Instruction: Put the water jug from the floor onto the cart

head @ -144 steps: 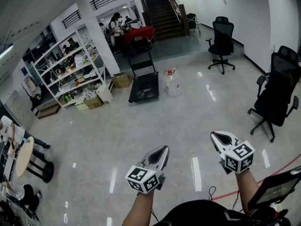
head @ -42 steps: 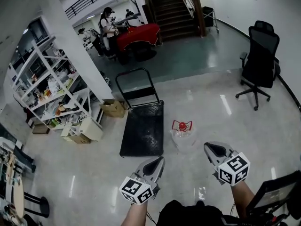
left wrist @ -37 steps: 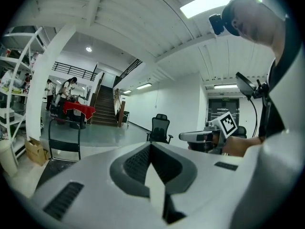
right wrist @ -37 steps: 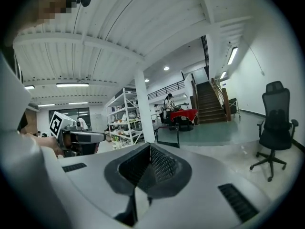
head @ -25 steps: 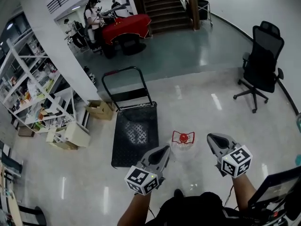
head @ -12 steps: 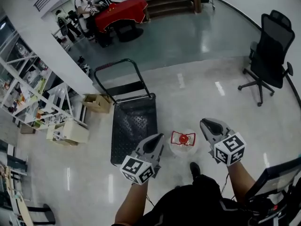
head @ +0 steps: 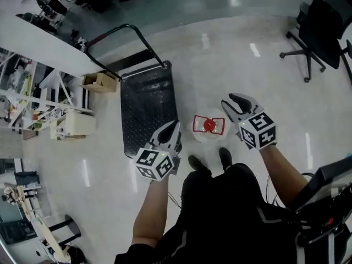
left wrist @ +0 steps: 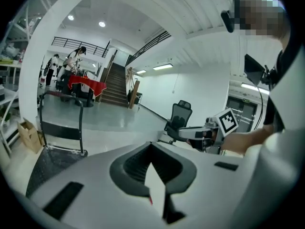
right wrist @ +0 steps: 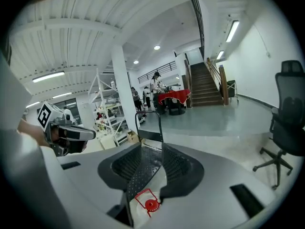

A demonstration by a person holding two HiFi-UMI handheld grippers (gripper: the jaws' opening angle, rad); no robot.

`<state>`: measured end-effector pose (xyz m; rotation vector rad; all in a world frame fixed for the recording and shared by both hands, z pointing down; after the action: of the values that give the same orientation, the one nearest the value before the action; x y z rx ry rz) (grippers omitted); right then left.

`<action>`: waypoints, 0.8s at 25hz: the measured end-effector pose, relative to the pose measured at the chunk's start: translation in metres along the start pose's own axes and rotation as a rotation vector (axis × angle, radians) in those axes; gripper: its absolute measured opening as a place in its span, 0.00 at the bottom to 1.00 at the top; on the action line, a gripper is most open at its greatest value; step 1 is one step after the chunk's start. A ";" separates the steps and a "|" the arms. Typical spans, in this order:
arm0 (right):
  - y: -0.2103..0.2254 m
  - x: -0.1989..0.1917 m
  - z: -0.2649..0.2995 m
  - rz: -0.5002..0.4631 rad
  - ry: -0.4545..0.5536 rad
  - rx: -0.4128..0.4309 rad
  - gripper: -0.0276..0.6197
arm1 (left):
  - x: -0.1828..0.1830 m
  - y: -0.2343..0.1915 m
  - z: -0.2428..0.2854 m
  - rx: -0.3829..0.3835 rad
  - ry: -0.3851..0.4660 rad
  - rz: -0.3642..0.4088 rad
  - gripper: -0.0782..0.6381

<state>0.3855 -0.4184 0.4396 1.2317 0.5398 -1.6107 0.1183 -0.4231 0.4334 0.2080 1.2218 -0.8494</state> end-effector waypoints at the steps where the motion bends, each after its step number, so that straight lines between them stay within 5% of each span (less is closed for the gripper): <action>1: 0.005 -0.011 0.008 0.008 -0.019 -0.008 0.22 | -0.009 -0.006 0.007 0.004 -0.018 -0.017 0.10; 20: 0.047 -0.266 0.102 0.234 -0.450 -0.133 0.26 | -0.217 -0.070 0.105 -0.037 -0.489 -0.128 0.10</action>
<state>0.3773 -0.4033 0.7278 0.7670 0.2040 -1.5585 0.1303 -0.4311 0.6845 -0.1073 0.7962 -0.9210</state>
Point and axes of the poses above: the fingertips, and each gripper's own axes: z forward along the fingers, y to its right, x out of its top, the point moved 8 cm from there along -z, backward along the fingers, and after that the axes turned 2 degrees about y, right-handed, at the moved point
